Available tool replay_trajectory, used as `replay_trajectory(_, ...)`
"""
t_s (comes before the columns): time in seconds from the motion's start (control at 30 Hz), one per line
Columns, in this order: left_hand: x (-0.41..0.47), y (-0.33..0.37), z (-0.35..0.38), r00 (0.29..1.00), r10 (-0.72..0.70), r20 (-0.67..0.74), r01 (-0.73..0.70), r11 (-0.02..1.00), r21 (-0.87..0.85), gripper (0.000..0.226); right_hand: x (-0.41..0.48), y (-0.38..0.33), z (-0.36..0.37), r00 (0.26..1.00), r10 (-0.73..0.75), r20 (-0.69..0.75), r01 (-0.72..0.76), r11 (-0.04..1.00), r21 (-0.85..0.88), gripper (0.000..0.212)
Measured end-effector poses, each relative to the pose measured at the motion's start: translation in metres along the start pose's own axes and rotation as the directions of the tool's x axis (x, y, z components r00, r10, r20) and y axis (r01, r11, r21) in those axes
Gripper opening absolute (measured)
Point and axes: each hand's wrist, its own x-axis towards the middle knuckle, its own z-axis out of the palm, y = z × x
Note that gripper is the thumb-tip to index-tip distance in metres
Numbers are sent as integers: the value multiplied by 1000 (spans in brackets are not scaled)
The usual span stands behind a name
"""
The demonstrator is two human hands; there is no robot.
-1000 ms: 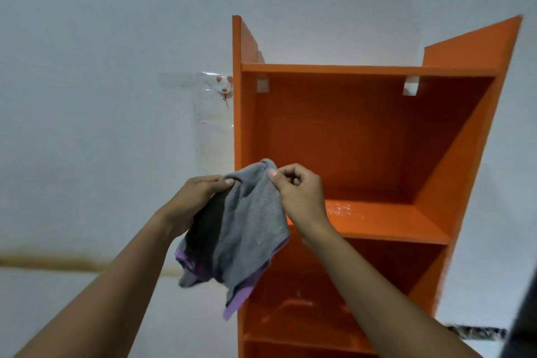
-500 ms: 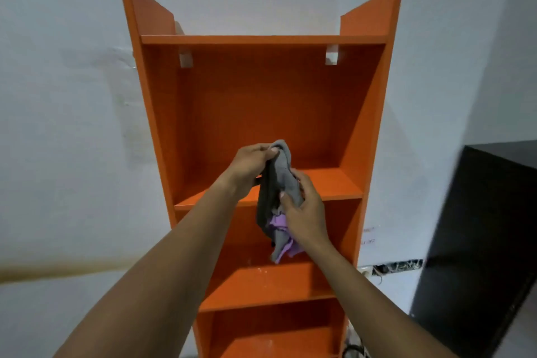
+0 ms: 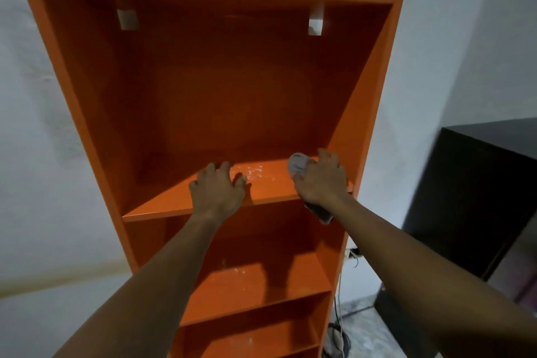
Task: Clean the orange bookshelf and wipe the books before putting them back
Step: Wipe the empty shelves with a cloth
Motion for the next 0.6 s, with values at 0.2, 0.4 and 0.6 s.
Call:
replay_trajectory(0.2, 27, -12, 8, 998, -25, -53, 30, 995, 94, 62, 43, 24, 21, 953, -217, 212, 216, 976, 29, 63)
replay_trajectory(0.4, 33, -17, 12, 994, -94, -51, 96, 994, 52, 62, 88, 32, 29, 972, -79, 220, 122, 975, -186, 74)
replay_trajectory(0.6, 33, -22, 14, 989, -132, -73, 137, 988, 76, 58, 123, 19, 26, 954, -71, 291, 97, 993, -74, 56)
